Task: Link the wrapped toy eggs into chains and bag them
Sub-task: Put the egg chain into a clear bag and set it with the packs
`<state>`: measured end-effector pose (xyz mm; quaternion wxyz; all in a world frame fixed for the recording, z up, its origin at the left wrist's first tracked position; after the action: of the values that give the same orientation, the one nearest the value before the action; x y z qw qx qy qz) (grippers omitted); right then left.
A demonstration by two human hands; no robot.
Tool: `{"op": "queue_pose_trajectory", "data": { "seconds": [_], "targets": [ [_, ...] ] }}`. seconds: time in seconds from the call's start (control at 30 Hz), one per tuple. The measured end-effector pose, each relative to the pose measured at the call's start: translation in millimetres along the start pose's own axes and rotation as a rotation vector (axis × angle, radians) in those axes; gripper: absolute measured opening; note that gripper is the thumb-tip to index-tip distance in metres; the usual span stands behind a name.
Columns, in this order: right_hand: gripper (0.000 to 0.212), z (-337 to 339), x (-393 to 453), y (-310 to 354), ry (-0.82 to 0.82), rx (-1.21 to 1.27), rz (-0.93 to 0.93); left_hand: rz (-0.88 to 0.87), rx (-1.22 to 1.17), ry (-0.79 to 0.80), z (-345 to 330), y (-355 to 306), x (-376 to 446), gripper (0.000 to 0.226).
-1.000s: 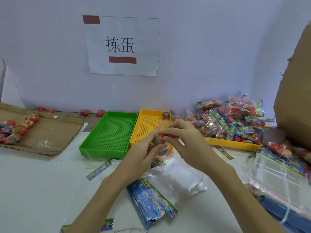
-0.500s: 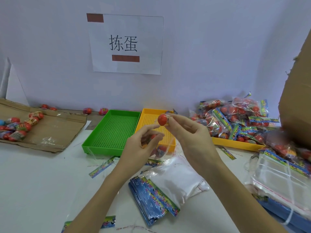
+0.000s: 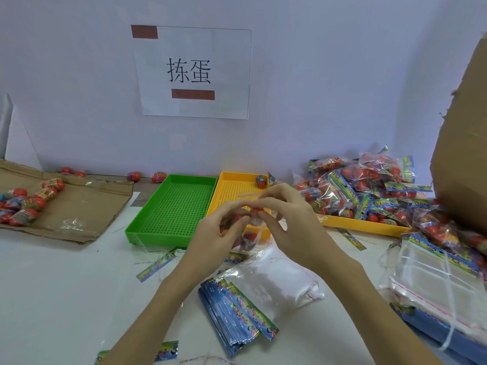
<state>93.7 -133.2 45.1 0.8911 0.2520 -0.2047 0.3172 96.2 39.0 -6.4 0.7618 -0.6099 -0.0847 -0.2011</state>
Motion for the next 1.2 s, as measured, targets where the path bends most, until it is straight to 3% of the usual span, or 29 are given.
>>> {"op": "queue_pose_trajectory", "data": {
  "seconds": [0.17,0.27,0.33,0.43,0.53,0.6,0.8,0.9,1.03,1.2],
  "targets": [
    [0.029,-4,-1,-4,0.113,-0.025,-0.005,-0.02,0.009,-0.027,0,-3,1,0.028],
    [0.029,3,0,-1,-0.087,0.049,-0.026,-0.006,-0.062,-0.083,1,-4,2,0.022],
    [0.035,5,0,-3,-0.227,0.094,-0.126,0.024,-0.13,-0.125,3,-3,2,0.017],
    [0.053,-6,-1,-14,-0.084,0.344,-0.393,0.082,-0.228,-0.17,7,0,0,0.015],
    [0.02,-18,-4,-24,-0.032,0.608,-0.497,0.128,-0.307,-0.161,8,-1,1,0.015],
    [0.006,-19,-5,-26,-0.077,0.695,-0.49,0.139,-0.322,-0.169,9,-2,1,0.014],
    [0.012,-6,-1,-9,-0.171,0.797,-0.371,0.126,-0.465,-0.197,22,-15,1,0.021],
    [0.012,8,1,4,-0.223,0.837,-0.287,0.107,-0.536,-0.115,29,-22,3,0.02],
    [0.016,12,0,-2,-0.083,0.82,-0.396,0.158,-0.564,-0.074,25,-20,3,0.019],
    [0.015,6,-9,-34,0.158,0.672,-0.637,0.279,-0.387,-0.087,11,-5,-1,0.028]
  ]
}}
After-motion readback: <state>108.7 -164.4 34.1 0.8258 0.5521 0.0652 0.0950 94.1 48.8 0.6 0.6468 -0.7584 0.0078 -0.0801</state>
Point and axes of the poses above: each hand's wrist, its own x-axis towards the middle knuckle, its own z-axis out of the back of the hand, y = z × x, the point moved 4 cm from there along x, towards the middle knuckle, and after that the axes turned 6 degrees about y, right-handed, at the moved point
